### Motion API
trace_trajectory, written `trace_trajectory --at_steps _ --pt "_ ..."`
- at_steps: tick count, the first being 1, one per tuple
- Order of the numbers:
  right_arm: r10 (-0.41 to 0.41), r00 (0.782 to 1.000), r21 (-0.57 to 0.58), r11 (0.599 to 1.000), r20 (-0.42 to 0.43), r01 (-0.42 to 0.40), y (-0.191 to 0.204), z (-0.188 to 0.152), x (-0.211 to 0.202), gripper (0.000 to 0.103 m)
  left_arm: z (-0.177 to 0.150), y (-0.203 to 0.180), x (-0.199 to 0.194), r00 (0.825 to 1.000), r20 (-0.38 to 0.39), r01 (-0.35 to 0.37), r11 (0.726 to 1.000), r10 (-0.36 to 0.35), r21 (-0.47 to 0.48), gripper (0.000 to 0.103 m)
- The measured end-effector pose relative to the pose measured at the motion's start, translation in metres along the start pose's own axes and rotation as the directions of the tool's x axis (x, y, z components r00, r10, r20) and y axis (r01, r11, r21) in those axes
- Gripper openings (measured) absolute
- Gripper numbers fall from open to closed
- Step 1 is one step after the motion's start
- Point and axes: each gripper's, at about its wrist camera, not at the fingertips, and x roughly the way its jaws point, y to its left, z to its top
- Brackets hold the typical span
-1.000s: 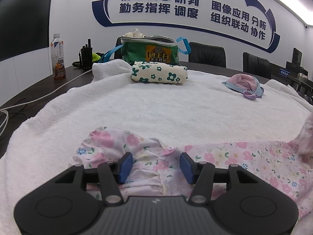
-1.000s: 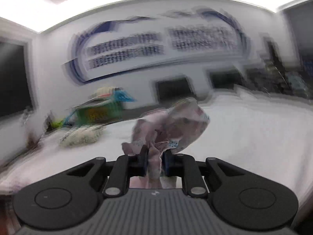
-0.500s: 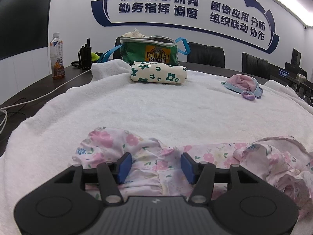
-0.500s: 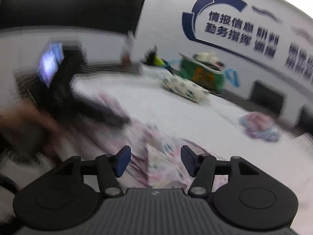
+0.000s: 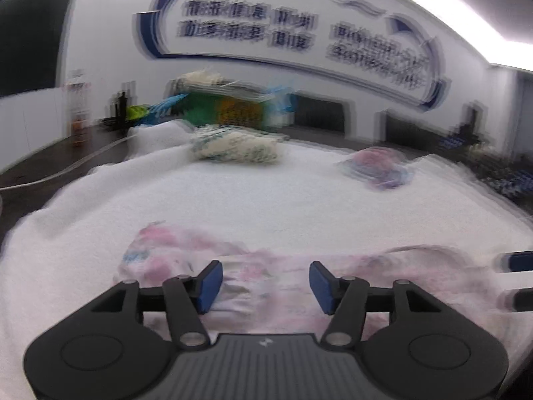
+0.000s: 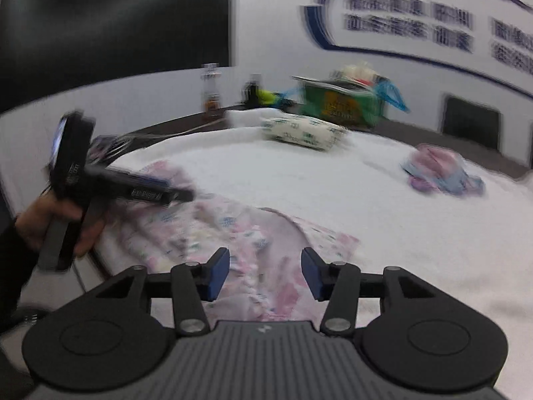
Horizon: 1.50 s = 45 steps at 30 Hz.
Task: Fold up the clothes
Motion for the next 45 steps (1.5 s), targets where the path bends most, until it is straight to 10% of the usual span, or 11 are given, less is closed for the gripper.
trace_trajectory --at_steps 4,9,11,13,23,27,29,33,38,42,45 --pt "0.049 0.999 -0.121 0.991 -0.012 -0.050 0.003 0.009 0.002 0.049 0.014 -0.021 0.000 0.978 -0.014 0.210 0.978 -0.210 0.011 0.078" --pt "0.115 0.993 -0.159 0.980 -0.038 -0.120 -0.008 0.020 0.013 0.049 0.018 -0.043 0.049 0.954 -0.204 0.226 0.974 -0.219 0.010 0.074" --pt "0.152 0.987 -0.184 0.970 -0.055 -0.160 -0.009 0.021 0.014 0.049 0.019 -0.041 0.059 0.936 -0.248 0.248 0.968 -0.248 -0.031 0.031" --pt "0.212 0.973 -0.218 0.949 -0.093 -0.228 -0.008 0.020 0.016 0.049 0.020 -0.035 0.066 0.916 -0.282 0.268 0.959 -0.284 -0.094 0.010" --pt "0.282 0.945 -0.365 0.873 -0.164 -0.324 -0.004 0.026 0.055 0.048 0.057 -0.013 0.071 0.881 -0.214 0.316 0.862 -0.421 -0.397 0.006" --pt "0.178 0.980 -0.423 0.884 -0.090 -0.199 0.008 0.014 0.052 0.007 0.058 -0.012 0.075 0.881 -0.230 0.300 0.864 -0.413 -0.403 0.005" --pt "0.054 0.998 -0.464 0.885 0.025 -0.037 0.017 0.006 0.040 0.006 0.053 -0.011 0.076 0.877 -0.252 0.289 0.868 -0.409 -0.403 0.006" --pt "-0.087 0.982 -0.623 0.762 0.168 0.174 0.054 -0.021 0.021 0.004 0.028 -0.008 0.077 0.879 -0.309 0.237 0.894 -0.364 -0.379 0.006" --pt "-0.136 0.987 -0.771 0.619 0.085 0.152 0.087 -0.068 0.043 0.004 0.011 -0.006 0.075 0.895 -0.302 0.220 0.914 -0.328 -0.341 0.011" --pt "-0.077 0.996 -0.692 0.716 0.055 0.094 0.078 -0.050 0.026 0.020 0.008 -0.005 0.069 0.905 -0.278 0.223 0.916 -0.322 -0.333 0.011" --pt "0.077 0.994 -0.483 0.875 0.081 -0.029 0.050 -0.021 -0.003 0.026 0.006 -0.004 0.067 0.908 -0.264 0.231 0.916 -0.324 -0.329 0.012"
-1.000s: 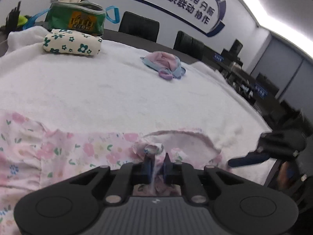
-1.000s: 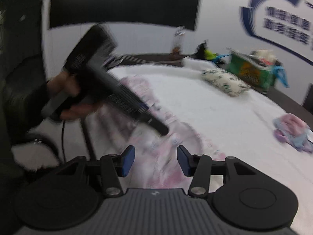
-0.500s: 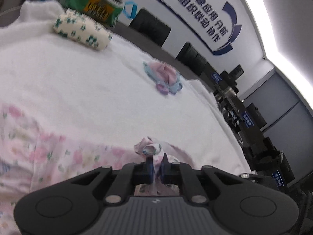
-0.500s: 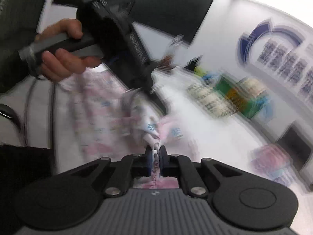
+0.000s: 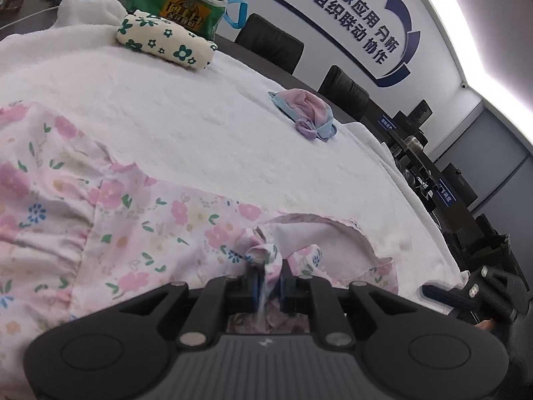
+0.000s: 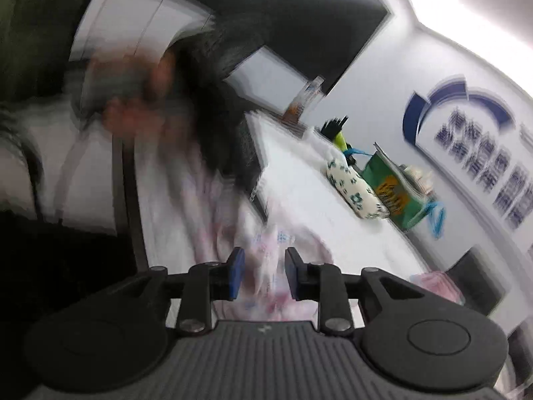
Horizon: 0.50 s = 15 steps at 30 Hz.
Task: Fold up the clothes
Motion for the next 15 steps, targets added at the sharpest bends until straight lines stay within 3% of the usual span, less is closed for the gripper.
trace_trajectory --at_steps 3,5,7,9,11,13,15 --pt "0.012 0.998 0.271 0.962 0.058 -0.027 -0.035 -0.003 -0.008 0.025 -0.003 0.000 0.000 1.000 0.012 0.003 1.000 -0.003 0.011 0.012" --pt "-0.015 1.000 0.342 0.940 -0.013 0.018 -0.038 -0.015 0.005 0.018 -0.004 0.000 -0.001 1.000 0.018 0.006 1.000 -0.006 0.014 0.013" --pt "-0.012 0.993 0.326 0.944 -0.118 0.050 -0.028 -0.031 0.026 0.016 -0.004 0.000 -0.002 1.000 0.023 0.015 1.000 -0.015 0.016 0.014" --pt "-0.012 0.990 0.332 0.942 -0.140 0.058 -0.026 -0.034 0.030 0.016 -0.005 -0.004 -0.012 0.999 0.049 -0.008 0.998 0.005 0.058 0.025" --pt "-0.016 0.993 0.358 0.932 -0.118 0.058 -0.031 -0.030 0.024 0.017 -0.006 -0.012 -0.027 0.995 0.091 -0.056 0.991 0.044 0.124 0.047" --pt "-0.034 0.998 0.434 0.900 -0.047 0.051 -0.049 -0.021 0.008 0.035 -0.003 -0.021 -0.044 0.990 0.125 -0.091 0.972 0.065 0.216 0.049" --pt "-0.084 0.996 0.536 0.840 -0.029 0.086 -0.068 -0.020 -0.013 0.044 0.012 -0.033 -0.058 0.990 0.106 -0.124 0.932 0.093 0.340 0.051"
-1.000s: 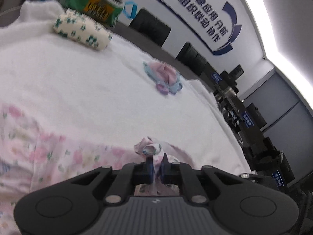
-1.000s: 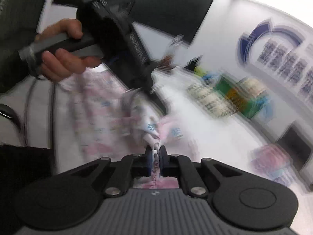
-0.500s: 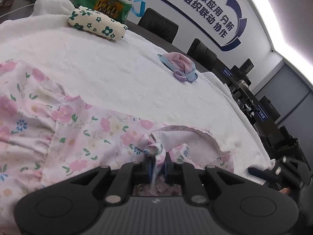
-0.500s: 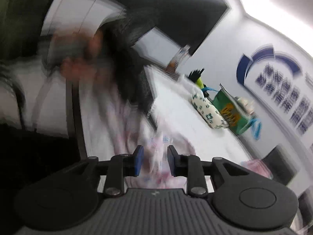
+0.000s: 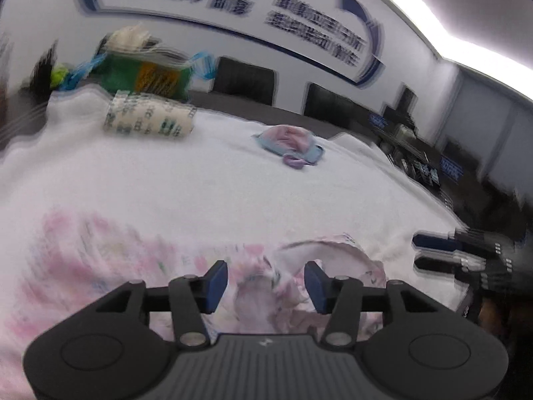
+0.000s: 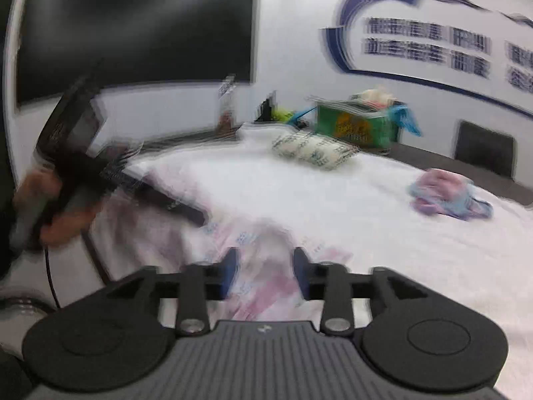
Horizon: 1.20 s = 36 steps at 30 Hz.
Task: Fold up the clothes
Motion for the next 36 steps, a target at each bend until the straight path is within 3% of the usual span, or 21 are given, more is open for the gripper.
trace_trajectory --at_steps 2,4,6,7,9,12,15,17,19,22,23,24,25,27,31,36 --pt "-0.057 0.998 0.113 0.992 -0.008 0.058 -0.015 0.003 -0.012 0.044 0.027 -0.004 -0.002 0.999 -0.043 -0.024 0.991 0.030 0.128 0.063" --pt "-0.064 0.997 0.260 0.963 -0.030 0.070 -0.029 -0.003 -0.020 0.044 0.059 -0.009 0.005 0.993 -0.098 -0.038 0.968 0.064 0.247 0.071" --pt "-0.042 0.997 0.418 0.906 -0.068 0.066 -0.042 -0.016 -0.020 0.044 0.090 -0.016 0.029 0.980 -0.196 0.019 0.952 0.043 0.307 0.072" --pt "-0.033 0.996 0.479 0.875 -0.084 0.069 -0.046 -0.023 -0.017 0.044 0.104 -0.020 0.041 0.968 -0.250 0.056 0.942 0.030 0.330 0.073" --pt "-0.017 0.991 0.581 0.809 -0.130 0.090 -0.051 -0.037 -0.011 0.044 0.121 -0.031 0.076 0.919 -0.391 0.190 0.924 -0.049 0.331 0.073" --pt "0.021 0.989 0.694 0.715 -0.144 0.086 -0.056 -0.055 -0.005 0.044 0.119 -0.050 0.123 0.853 -0.499 0.359 0.864 -0.150 0.353 0.073" --pt "0.019 0.992 0.739 0.669 -0.127 0.081 -0.054 -0.062 -0.006 0.044 0.100 -0.060 0.168 0.828 -0.539 0.394 0.846 -0.157 0.359 0.073" --pt "0.034 0.992 0.752 0.655 -0.121 0.069 -0.051 -0.064 -0.002 0.044 0.093 -0.056 0.188 0.799 -0.566 0.423 0.859 -0.203 0.289 0.070" --pt "0.069 0.991 0.754 0.656 -0.113 0.040 -0.048 -0.061 0.007 0.044 0.091 -0.049 0.192 0.791 -0.559 0.447 0.859 -0.249 0.250 0.070" --pt "0.106 0.989 0.736 0.677 -0.107 0.007 -0.044 -0.055 0.027 0.043 0.087 -0.040 0.186 0.789 -0.547 0.459 0.861 -0.280 0.221 0.062" --pt "0.117 0.987 0.730 0.683 -0.106 -0.002 -0.043 -0.053 0.033 0.043 0.088 -0.039 0.187 0.790 -0.544 0.457 0.864 -0.283 0.214 0.050" --pt "0.122 0.986 0.724 0.690 -0.111 -0.004 -0.042 -0.050 0.038 0.034 0.088 -0.038 0.186 0.791 -0.541 0.458 0.864 -0.288 0.210 0.037" --pt "0.122 0.985 0.711 0.703 -0.121 0.001 -0.040 -0.047 0.043 0.015 0.088 -0.038 0.184 0.787 -0.541 0.465 0.861 -0.297 0.204 0.011" --pt "0.111 0.984 0.673 0.739 -0.136 0.010 -0.036 -0.040 0.050 0.008 0.088 -0.038 0.180 0.803 -0.517 0.450 0.870 -0.297 0.199 0.010" --pt "0.054 0.992 0.574 0.819 -0.118 0.023 -0.042 -0.013 0.046 0.005 0.102 -0.041 0.176 0.850 -0.445 0.405 0.890 -0.282 0.210 0.005" --pt "-0.013 0.987 0.439 0.895 -0.161 0.083 -0.087 0.031 0.064 0.005 0.146 -0.027 0.190 0.911 -0.351 0.282 0.947 -0.215 0.152 0.004"
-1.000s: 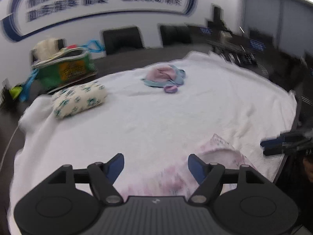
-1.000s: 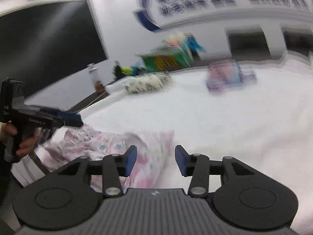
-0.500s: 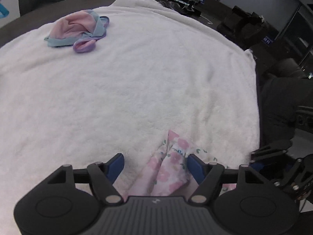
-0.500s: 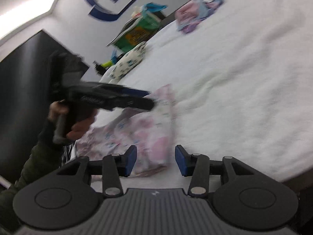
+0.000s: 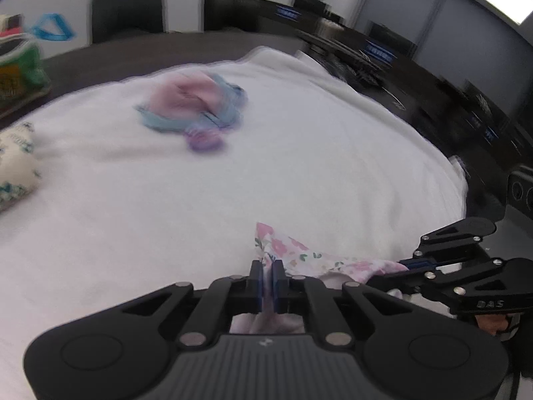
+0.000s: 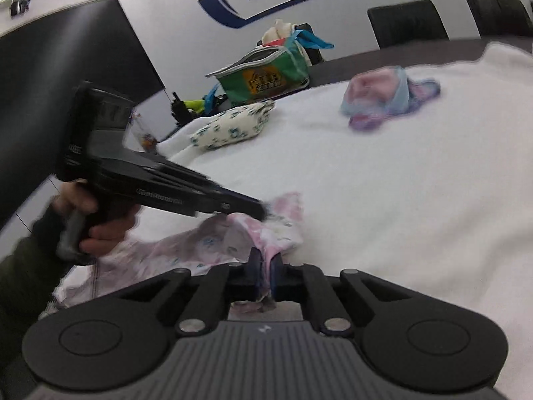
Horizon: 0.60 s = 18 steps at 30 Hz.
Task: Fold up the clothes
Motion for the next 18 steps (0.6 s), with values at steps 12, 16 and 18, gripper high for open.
trace_trajectory --at_steps 12,16,18 --pt "-0.034 0.976 -0.186 0.983 -0.216 -0.007 -0.039 0.154 0.172 0.005 0.025 0.120 0.011 0.951 0.073 -0.241 0.866 0.301 -0.438 0.005" --pt "-0.158 0.954 -0.226 0.969 -0.254 0.101 -0.038 0.165 0.208 0.011 0.008 0.130 -0.004 0.958 0.007 -0.252 0.855 0.286 -0.454 0.026" --pt "-0.168 0.962 -0.219 0.968 -0.215 0.120 -0.036 0.160 0.186 0.029 -0.017 0.120 -0.039 0.967 0.038 -0.214 0.885 0.251 -0.412 0.043"
